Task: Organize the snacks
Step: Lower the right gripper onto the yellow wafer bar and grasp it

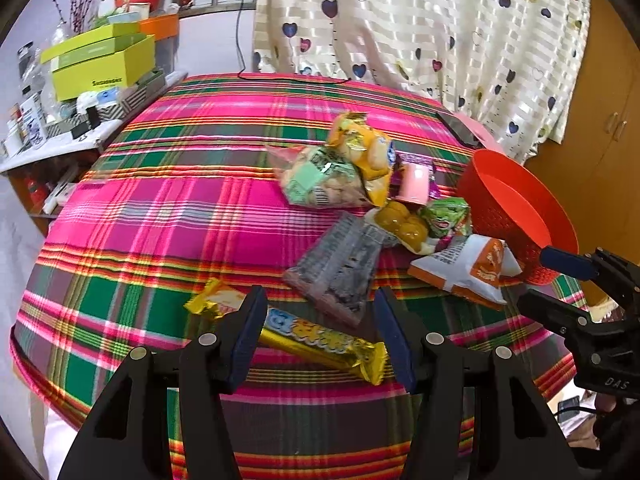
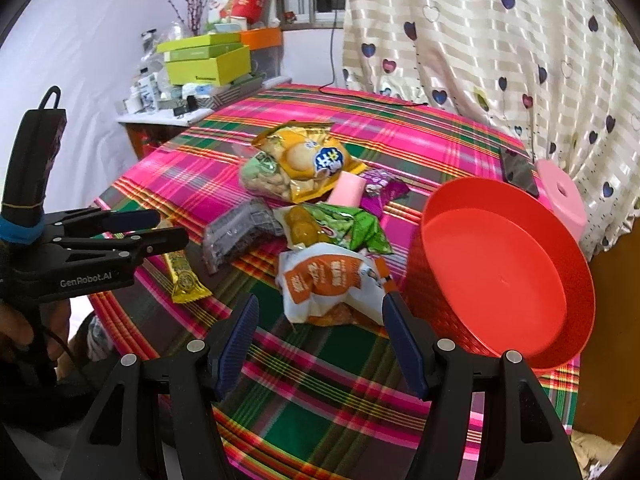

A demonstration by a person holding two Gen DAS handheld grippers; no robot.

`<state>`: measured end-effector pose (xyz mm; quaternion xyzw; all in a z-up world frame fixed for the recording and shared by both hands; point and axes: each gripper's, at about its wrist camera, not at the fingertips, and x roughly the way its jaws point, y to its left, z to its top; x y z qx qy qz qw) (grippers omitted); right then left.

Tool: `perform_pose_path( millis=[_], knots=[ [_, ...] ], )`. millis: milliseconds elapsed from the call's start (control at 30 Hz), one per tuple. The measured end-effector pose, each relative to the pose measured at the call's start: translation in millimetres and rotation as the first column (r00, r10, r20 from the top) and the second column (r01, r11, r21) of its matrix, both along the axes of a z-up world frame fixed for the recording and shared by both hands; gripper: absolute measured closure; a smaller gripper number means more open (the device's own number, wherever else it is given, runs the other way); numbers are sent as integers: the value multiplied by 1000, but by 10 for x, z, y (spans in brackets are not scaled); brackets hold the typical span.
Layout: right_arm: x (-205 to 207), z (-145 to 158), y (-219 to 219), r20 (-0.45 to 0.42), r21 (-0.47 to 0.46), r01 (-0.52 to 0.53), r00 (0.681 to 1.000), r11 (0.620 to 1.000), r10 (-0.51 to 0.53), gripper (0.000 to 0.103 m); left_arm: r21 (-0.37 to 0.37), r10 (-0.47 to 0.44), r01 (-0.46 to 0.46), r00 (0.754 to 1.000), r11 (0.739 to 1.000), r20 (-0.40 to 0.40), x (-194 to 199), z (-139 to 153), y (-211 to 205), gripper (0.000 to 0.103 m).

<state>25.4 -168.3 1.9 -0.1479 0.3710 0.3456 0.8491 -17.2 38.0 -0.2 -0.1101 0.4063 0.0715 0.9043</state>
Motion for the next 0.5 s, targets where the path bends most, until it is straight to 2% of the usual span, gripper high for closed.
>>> perform_pose_path(
  millis=[333,500],
  knots=[
    [2,-32,270,-43,24,-76,996,997,77,39,-11,73,-73,997,997,3,-173,-35,272,46],
    [-72,-60,544,-40,16,-179,983,984,180,40,-19,111,-111,994,994,1,-254,-71,412,46]
  ],
)
